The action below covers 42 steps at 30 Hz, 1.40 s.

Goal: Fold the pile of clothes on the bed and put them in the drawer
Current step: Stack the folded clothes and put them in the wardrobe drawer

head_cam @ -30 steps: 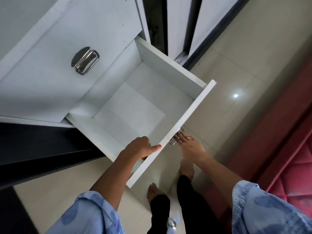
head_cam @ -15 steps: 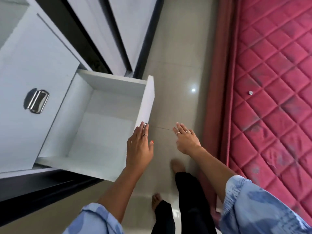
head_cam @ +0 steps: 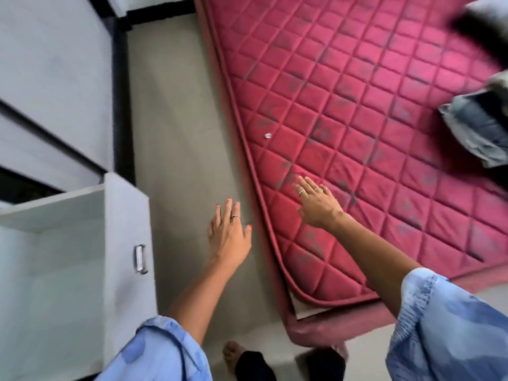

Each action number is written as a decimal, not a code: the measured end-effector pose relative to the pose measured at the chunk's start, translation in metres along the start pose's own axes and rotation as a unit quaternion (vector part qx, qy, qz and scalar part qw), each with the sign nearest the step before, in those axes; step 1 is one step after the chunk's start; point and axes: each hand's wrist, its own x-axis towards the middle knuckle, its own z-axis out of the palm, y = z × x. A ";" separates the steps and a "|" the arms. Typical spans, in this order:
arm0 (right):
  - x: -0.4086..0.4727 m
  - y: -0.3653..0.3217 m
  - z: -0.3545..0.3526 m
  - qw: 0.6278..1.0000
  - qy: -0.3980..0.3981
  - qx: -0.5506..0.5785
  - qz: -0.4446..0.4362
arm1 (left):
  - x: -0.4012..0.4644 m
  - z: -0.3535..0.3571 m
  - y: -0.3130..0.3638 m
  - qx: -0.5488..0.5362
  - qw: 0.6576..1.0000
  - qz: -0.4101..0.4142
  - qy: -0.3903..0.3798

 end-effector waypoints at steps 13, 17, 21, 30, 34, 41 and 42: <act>-0.086 0.328 0.003 0.980 0.070 0.112 0.149 | 0.053 0.075 0.282 -0.043 0.995 -0.011 -0.087; -0.136 0.447 0.010 0.957 0.201 0.119 0.175 | 0.065 0.121 0.411 -0.085 0.977 -0.047 -0.191; -0.178 0.565 -0.011 0.916 0.309 0.114 0.228 | 0.069 0.144 0.543 -0.131 0.966 0.005 -0.225; -0.249 0.773 -0.027 0.766 0.334 0.301 0.460 | 0.069 0.181 0.745 -0.361 0.841 -0.038 -0.402; -0.257 0.820 -0.020 0.742 0.139 0.474 0.452 | 0.081 0.197 0.790 -0.370 0.804 -0.078 -0.459; -0.218 0.847 0.034 0.817 0.016 0.403 0.411 | 0.083 0.251 0.829 -0.411 0.776 -0.089 -0.470; -0.216 0.851 0.037 0.814 0.016 0.412 0.410 | 0.088 0.269 0.828 -0.422 0.773 -0.087 -0.465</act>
